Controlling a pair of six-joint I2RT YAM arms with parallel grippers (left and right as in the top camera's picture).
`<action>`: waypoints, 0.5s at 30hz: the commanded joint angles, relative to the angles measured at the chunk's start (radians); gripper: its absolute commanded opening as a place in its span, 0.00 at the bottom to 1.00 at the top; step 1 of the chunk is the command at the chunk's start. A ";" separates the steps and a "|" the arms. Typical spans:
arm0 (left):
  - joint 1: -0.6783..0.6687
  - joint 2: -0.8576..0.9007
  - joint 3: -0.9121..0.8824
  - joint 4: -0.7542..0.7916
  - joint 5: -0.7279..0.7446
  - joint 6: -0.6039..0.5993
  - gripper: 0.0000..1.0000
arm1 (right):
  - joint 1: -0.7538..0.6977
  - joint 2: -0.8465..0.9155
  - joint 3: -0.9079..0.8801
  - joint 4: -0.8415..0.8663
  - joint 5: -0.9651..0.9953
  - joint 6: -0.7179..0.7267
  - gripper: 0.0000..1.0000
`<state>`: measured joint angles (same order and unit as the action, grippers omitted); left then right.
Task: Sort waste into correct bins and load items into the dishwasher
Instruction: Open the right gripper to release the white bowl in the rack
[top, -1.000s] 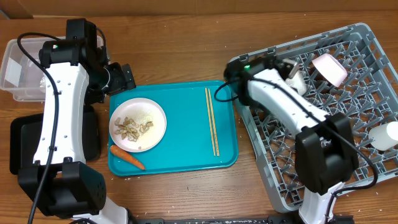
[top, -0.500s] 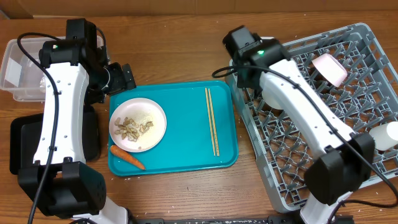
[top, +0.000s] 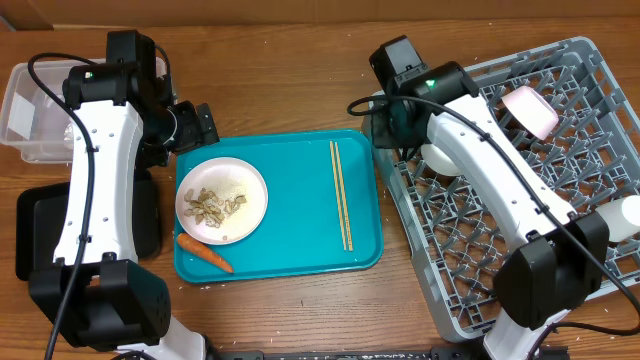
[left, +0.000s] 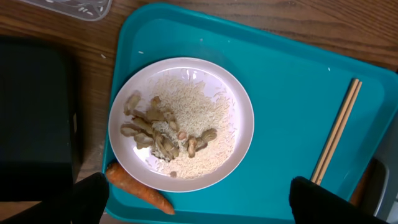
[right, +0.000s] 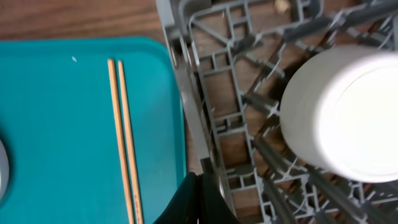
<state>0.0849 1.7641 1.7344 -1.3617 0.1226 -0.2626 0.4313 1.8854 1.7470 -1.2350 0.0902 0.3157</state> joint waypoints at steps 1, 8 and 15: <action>-0.006 -0.019 -0.006 -0.001 0.001 -0.014 0.95 | -0.006 -0.010 -0.060 -0.006 -0.111 -0.025 0.04; -0.006 -0.019 -0.006 0.003 0.000 -0.014 0.95 | -0.006 -0.010 -0.171 0.022 -0.159 -0.025 0.04; -0.006 -0.019 -0.006 0.005 0.000 -0.014 0.95 | -0.006 -0.010 -0.236 0.124 -0.096 -0.029 0.04</action>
<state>0.0849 1.7641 1.7344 -1.3605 0.1230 -0.2626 0.4271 1.8858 1.5394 -1.1553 -0.0406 0.3092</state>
